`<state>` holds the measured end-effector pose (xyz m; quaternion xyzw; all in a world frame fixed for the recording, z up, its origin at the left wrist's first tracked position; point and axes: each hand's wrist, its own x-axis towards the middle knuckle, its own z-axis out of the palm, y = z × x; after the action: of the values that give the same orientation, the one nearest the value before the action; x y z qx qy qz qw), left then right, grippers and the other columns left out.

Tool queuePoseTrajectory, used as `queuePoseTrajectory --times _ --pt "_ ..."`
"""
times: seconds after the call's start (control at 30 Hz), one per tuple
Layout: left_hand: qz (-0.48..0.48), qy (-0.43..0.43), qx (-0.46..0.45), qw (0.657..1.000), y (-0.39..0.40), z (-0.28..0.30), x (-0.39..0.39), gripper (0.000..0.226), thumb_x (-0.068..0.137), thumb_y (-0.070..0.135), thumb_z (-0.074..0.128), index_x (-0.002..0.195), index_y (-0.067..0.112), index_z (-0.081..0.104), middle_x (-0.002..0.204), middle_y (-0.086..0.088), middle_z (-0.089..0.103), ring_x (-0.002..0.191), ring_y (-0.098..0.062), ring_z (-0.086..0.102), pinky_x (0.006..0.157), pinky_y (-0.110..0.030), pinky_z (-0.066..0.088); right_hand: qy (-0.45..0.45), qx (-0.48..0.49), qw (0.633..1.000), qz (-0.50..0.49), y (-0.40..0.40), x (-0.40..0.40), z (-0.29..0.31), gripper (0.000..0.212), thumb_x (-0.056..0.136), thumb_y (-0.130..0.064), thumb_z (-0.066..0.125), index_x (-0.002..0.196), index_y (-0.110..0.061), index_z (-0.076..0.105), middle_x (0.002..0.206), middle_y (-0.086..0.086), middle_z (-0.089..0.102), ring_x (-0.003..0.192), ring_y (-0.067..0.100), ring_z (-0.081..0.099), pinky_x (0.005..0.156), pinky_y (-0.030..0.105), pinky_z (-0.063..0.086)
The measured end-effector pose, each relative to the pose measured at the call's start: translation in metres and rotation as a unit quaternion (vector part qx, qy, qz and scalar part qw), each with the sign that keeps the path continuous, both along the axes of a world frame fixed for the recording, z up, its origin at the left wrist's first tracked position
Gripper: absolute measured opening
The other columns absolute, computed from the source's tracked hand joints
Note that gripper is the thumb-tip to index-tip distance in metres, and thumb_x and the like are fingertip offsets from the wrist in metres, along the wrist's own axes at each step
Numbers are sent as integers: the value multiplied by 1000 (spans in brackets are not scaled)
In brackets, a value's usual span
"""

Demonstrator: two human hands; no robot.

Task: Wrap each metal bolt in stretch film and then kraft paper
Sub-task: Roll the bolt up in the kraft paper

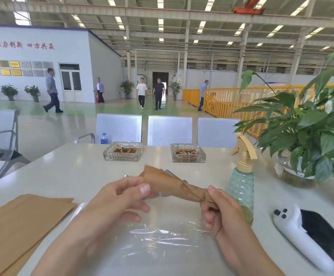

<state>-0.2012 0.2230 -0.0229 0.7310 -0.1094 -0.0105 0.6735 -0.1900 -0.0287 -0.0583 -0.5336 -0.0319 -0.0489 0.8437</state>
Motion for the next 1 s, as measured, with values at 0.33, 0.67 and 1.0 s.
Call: queuePoseTrajectory --times 0.33,0.67,1.0 --pt "-51 -94 -52 993 -63 -12 -9 44 90 56 62 132 41 57 127 8 70 117 -11 68 88 -32 60 63 39 992 106 5 -2 3 35 94 -27 62 114 1 66 63 7 50 45 10 40 37 20 35" --pt "131 -237 -69 960 -99 -7 -5 26 95 15 42 92 16 68 92 -3 74 90 -23 72 88 -49 57 77 31 991 109 9 -4 5 26 86 -29 67 97 -6 63 63 8 52 42 11 43 35 21 36" --pt "104 -283 401 865 -71 23 -9 43 72 69 23 87 36 46 77 20 58 70 -6 52 60 -28 40 62 16 993 104 9 -7 5 23 91 -29 65 93 -7 64 63 7 52 44 11 43 37 21 37"
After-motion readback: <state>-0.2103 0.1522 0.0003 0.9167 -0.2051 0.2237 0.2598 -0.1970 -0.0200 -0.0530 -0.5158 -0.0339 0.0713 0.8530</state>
